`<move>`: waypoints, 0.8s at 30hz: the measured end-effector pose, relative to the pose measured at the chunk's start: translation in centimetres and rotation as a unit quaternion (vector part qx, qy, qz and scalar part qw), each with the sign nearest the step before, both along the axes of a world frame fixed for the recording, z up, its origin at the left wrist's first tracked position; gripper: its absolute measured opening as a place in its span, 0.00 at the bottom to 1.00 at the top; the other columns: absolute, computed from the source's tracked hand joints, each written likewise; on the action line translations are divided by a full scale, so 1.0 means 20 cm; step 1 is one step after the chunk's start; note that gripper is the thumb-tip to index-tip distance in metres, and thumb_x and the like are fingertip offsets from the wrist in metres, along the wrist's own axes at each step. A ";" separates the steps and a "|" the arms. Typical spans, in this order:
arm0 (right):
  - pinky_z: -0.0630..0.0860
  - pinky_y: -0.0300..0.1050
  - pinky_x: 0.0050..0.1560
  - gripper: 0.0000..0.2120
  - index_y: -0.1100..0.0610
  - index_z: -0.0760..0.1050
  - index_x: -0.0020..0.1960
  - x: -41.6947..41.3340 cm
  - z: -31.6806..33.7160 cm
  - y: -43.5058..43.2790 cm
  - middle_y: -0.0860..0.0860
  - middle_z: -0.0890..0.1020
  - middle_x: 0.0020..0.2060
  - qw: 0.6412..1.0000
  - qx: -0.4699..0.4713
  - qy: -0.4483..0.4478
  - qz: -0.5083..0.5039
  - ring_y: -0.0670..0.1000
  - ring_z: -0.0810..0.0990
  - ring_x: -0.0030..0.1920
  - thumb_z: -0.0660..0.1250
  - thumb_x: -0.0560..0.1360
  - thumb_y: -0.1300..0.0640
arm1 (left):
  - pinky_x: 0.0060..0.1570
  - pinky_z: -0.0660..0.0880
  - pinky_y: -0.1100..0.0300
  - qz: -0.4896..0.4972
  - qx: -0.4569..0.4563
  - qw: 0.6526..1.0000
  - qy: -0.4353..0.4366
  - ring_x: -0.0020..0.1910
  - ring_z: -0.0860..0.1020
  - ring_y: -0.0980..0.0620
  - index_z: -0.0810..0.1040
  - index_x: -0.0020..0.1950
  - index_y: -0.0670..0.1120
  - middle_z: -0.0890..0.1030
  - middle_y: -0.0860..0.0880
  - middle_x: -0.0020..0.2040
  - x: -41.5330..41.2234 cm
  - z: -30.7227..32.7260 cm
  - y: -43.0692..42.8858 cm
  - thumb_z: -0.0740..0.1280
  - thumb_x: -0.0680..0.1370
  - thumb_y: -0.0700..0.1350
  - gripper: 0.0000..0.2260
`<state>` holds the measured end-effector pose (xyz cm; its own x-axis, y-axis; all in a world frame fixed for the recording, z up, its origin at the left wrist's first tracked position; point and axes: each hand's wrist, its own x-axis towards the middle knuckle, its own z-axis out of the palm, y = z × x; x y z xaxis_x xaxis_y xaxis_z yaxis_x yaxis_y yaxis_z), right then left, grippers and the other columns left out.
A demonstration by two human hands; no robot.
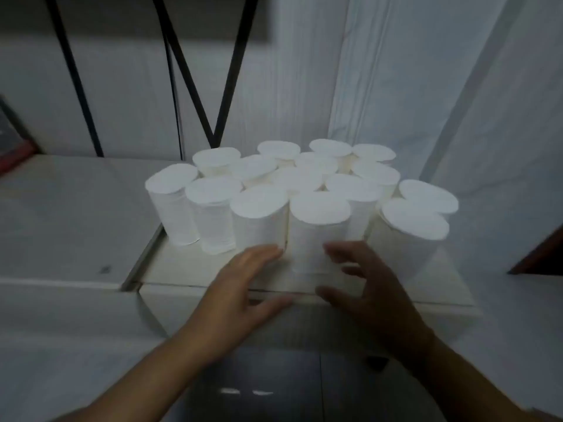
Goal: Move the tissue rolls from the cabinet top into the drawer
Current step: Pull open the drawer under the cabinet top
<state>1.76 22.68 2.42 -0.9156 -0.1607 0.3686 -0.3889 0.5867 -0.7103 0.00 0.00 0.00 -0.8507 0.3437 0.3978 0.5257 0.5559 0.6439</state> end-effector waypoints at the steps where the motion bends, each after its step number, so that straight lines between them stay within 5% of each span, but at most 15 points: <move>1: 0.71 0.32 0.55 0.25 0.53 0.72 0.61 0.02 -0.04 -0.01 0.46 0.76 0.55 1.000 0.014 -0.003 -0.007 0.44 0.75 0.56 0.75 0.67 0.57 | 0.66 0.64 0.66 -0.001 -0.008 1.000 -0.014 0.65 0.67 0.65 0.69 0.67 0.59 0.71 0.61 0.66 0.04 -0.04 0.00 0.66 0.71 0.64 0.25; 7: 0.64 0.37 0.58 0.20 0.57 0.76 0.60 0.05 -0.33 0.02 0.54 0.78 0.55 0.985 0.158 -0.048 -0.049 0.54 0.74 0.57 0.73 0.69 0.58 | 0.72 0.55 0.59 0.052 -0.160 0.986 -0.016 0.72 0.61 0.53 0.68 0.71 0.50 0.66 0.53 0.72 0.08 -0.33 -0.03 0.64 0.77 0.56 0.24; 11: 0.67 0.46 0.53 0.19 0.56 0.79 0.56 0.04 -0.42 0.01 0.54 0.78 0.52 0.976 0.198 -0.020 -0.086 0.56 0.75 0.53 0.74 0.66 0.54 | 0.72 0.56 0.56 0.080 -0.159 0.984 0.021 0.68 0.65 0.49 0.70 0.69 0.47 0.70 0.49 0.68 0.09 -0.39 0.00 0.64 0.77 0.53 0.22; 24: 0.61 0.43 0.50 0.17 0.57 0.79 0.52 0.03 -0.44 -0.02 0.55 0.78 0.49 0.976 0.188 -0.004 -0.112 0.56 0.74 0.52 0.68 0.66 0.50 | 0.71 0.55 0.57 0.116 -0.116 0.984 0.068 0.62 0.68 0.49 0.72 0.67 0.45 0.75 0.47 0.60 0.09 -0.51 0.02 0.61 0.78 0.47 0.18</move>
<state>2.42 22.29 -6.39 -0.9459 -0.0786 0.3149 -0.2162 0.8762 -0.4307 1.73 0.48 -10.28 -0.8616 0.2416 0.4464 0.4393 0.7953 0.4176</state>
